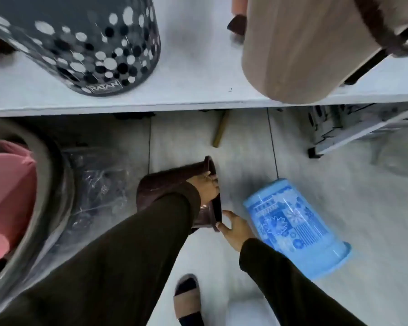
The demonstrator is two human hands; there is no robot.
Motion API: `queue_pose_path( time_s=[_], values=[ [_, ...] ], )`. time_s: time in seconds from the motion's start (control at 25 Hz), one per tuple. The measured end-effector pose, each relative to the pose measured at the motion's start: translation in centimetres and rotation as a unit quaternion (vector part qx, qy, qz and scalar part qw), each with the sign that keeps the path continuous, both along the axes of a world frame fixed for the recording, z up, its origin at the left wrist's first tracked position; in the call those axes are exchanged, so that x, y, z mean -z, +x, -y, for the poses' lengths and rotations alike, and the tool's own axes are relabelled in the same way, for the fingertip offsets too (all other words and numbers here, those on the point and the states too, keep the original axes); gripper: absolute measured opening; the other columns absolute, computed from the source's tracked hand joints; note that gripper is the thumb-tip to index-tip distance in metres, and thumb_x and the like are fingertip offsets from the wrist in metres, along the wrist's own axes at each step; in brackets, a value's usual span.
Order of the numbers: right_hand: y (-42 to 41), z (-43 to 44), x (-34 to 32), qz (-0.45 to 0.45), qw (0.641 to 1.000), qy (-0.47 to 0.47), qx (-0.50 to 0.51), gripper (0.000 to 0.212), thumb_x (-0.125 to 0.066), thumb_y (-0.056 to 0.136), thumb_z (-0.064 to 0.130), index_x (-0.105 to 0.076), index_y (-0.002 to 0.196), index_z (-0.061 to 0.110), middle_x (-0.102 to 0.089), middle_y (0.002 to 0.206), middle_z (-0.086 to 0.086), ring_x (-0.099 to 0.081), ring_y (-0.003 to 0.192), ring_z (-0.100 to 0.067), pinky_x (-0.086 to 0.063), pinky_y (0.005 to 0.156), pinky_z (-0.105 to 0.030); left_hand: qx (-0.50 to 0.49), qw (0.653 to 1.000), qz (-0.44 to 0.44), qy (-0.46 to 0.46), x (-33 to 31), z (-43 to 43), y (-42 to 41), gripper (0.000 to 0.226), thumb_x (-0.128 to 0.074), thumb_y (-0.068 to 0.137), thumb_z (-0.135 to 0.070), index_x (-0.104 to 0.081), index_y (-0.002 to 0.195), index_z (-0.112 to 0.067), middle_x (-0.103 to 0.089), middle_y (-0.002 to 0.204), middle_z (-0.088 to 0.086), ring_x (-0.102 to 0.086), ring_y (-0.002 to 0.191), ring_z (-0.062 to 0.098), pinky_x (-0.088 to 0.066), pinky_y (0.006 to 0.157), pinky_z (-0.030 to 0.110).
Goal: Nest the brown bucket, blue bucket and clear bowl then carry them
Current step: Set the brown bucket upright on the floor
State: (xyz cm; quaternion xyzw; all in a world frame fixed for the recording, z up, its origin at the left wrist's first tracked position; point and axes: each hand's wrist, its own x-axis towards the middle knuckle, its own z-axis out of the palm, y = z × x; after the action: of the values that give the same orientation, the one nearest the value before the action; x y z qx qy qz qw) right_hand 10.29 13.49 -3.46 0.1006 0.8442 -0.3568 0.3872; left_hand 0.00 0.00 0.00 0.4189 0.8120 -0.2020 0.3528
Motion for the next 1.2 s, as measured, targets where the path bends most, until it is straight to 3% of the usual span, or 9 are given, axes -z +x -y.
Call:
queue_pose_path(
  time_s=[0.16,0.32,0.48,0.56,0.68,0.88,0.96,1.04,1.2],
  values=[
    [-0.7,3.4,4.0,0.002,1.000,0.015,-0.021,0.043,-0.058,0.094,0.032,-0.053,0.130,0.009,-0.061,0.132,-0.013,-0.058,0.120,-0.029,-0.045,0.101,-0.032,0.038,0.998,-0.052,0.028,2.1,1.8,-1.3,0.043,-0.036,0.101,-0.015,-0.044,0.143,-0.015,-0.044,0.150,0.007,-0.034,0.143,0.029,-0.012,0.122,0.045],
    [0.3,5.7,3.8,-0.043,0.999,-0.020,0.027,0.026,-0.066,0.090,0.026,-0.067,0.104,0.005,-0.071,0.102,-0.009,-0.066,0.096,-0.025,-0.044,0.080,-0.023,0.062,0.995,-0.056,0.055,0.2,4.2,-1.0,0.036,-0.040,0.096,-0.005,-0.062,0.123,-0.013,-0.061,0.127,0.007,-0.058,0.120,0.029,-0.027,0.118,0.043],
    [0.0,6.3,0.3,-0.155,0.984,-0.035,-0.083,0.020,-0.064,0.089,0.024,-0.070,0.107,0.015,-0.074,0.096,-0.003,-0.069,0.088,-0.021,-0.055,0.081,-0.030,-0.024,0.991,-0.015,0.129,-3.7,10.0,-0.5,0.030,-0.048,0.092,-0.005,-0.064,0.112,-0.019,-0.062,0.114,0.002,-0.062,0.106,0.027,-0.054,0.085,0.042],
    [-0.3,6.3,-0.8,-0.238,0.947,0.055,-0.207,0.020,-0.068,0.084,0.024,-0.071,0.104,0.021,-0.075,0.088,-0.002,-0.070,0.078,-0.024,-0.059,0.071,-0.032,-0.054,0.988,0.007,0.147,-4.0,12.2,1.2,0.027,-0.048,0.094,-0.011,-0.063,0.114,-0.021,-0.063,0.116,0.000,-0.063,0.105,0.026,-0.053,0.082,0.040],
    [-0.2,7.0,-0.5,-0.257,0.880,0.168,-0.364,0.022,-0.086,0.060,0.015,-0.072,0.074,0.024,-0.067,0.058,0.001,-0.064,0.049,-0.021,-0.056,0.045,-0.027,-0.111,0.986,0.015,0.126,-2.3,13.2,5.2,0.029,-0.046,0.095,-0.010,-0.059,0.119,-0.019,-0.063,0.119,0.002,-0.064,0.108,0.029,-0.053,0.083,0.041],
    [0.9,7.3,2.8,-0.263,0.824,0.215,-0.453,0.022,-0.088,0.045,0.014,-0.069,0.055,0.021,-0.064,0.048,0.003,-0.062,0.044,-0.018,-0.050,0.046,-0.023,-0.227,0.972,-0.003,0.067,1.9,11.9,10.3,0.043,-0.049,0.090,0.003,-0.051,0.128,-0.016,-0.058,0.127,0.007,-0.063,0.110,0.032,-0.054,0.082,0.042],
    [1.6,7.6,3.7,-0.265,0.820,0.216,-0.459,0.016,-0.084,0.055,0.015,-0.073,0.064,0.021,-0.070,0.058,0.002,-0.069,0.058,-0.020,-0.056,0.061,-0.027,-0.261,0.964,-0.025,0.054,2.9,11.7,11.4,0.049,-0.048,0.089,0.005,-0.046,0.134,-0.015,-0.054,0.130,0.008,-0.061,0.111,0.032,-0.053,0.081,0.040],
    [1.6,7.2,4.2,-0.282,0.830,0.200,-0.438,0.024,-0.078,0.067,0.015,-0.077,0.090,0.019,-0.078,0.088,-0.004,-0.073,0.092,-0.028,-0.055,0.090,-0.038,-0.275,0.959,-0.057,0.047,3.1,11.5,12.0,0.051,-0.047,0.089,0.006,-0.042,0.135,-0.014,-0.050,0.133,0.009,-0.059,0.113,0.032,-0.052,0.085,0.040],
    [2.1,3.9,3.1,-0.318,0.821,0.232,-0.413,0.079,-0.075,0.076,0.019,-0.042,0.146,0.007,-0.040,0.153,-0.015,-0.032,0.144,-0.035,-0.021,0.119,-0.053,-0.282,0.956,-0.084,0.015,1.9,11.5,12.8,0.074,-0.058,0.083,0.000,-0.027,0.149,-0.015,-0.035,0.150,0.011,-0.035,0.140,0.033,-0.023,0.120,0.045]
  ],
)
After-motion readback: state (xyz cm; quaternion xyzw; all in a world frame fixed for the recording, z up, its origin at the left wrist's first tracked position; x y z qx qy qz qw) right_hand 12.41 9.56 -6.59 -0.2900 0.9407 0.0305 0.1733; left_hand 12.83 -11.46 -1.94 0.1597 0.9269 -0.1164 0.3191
